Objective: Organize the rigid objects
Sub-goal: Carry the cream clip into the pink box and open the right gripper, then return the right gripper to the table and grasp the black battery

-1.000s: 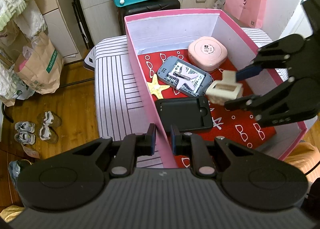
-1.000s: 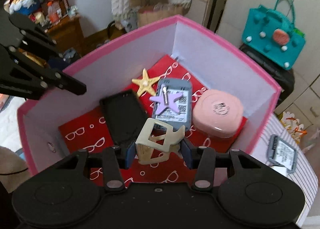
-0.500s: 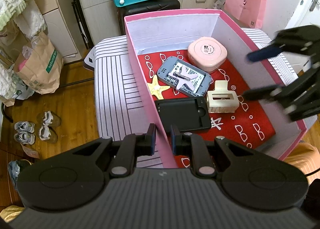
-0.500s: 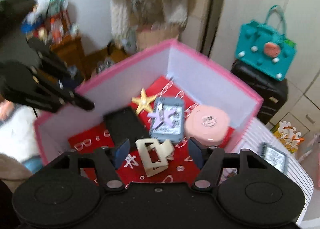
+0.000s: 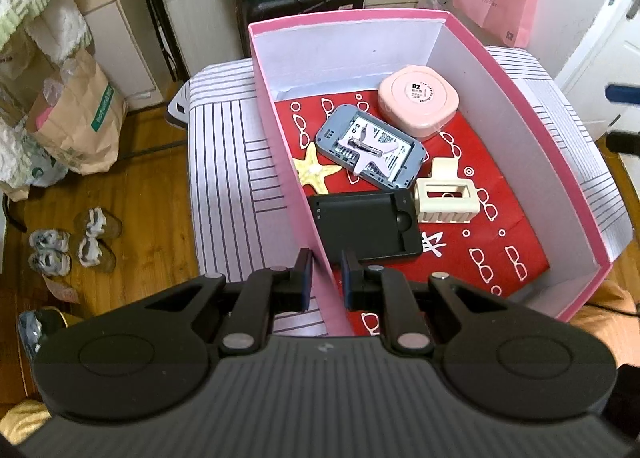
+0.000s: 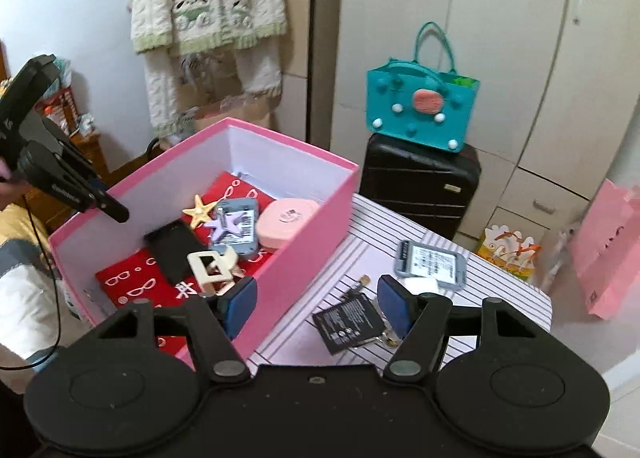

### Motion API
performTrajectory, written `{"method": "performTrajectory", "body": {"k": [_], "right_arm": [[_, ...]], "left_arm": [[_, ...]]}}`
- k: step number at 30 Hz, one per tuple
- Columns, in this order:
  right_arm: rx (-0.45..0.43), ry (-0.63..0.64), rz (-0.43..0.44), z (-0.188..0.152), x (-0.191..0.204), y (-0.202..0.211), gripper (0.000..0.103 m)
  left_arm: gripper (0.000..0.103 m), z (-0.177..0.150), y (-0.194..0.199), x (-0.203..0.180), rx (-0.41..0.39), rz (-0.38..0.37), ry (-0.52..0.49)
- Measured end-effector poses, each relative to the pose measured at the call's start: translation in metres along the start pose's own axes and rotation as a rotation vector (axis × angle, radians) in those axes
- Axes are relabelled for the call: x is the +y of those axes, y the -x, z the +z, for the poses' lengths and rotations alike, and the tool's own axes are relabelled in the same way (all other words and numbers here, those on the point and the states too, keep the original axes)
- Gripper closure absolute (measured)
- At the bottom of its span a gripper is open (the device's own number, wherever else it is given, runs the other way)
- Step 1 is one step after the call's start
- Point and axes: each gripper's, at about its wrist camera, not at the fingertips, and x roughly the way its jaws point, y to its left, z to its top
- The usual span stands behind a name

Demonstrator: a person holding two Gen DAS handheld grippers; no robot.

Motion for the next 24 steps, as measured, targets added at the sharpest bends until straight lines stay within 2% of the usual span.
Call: {"method": "performTrajectory", "body": {"k": [5, 10, 24], "right_arm": [[0.006, -0.001, -0.010, -0.029, -0.010, -0.012, 0.031], [-0.001, -0.012, -0.025, -0.042, -0.022, -0.019, 0.029], [0.016, -0.057, 0.048, -0.064, -0.042, -0.047, 0.029]], "left_arm": [[0.089, 0.008, -0.003, 0.003, 0.033, -0.002, 0.031], [0.089, 0.017, -0.007, 0.005, 0.048, 0.008, 0.053], [0.091, 0.035, -0.018, 0.013, 0.040, 0.027, 0.108]]}}
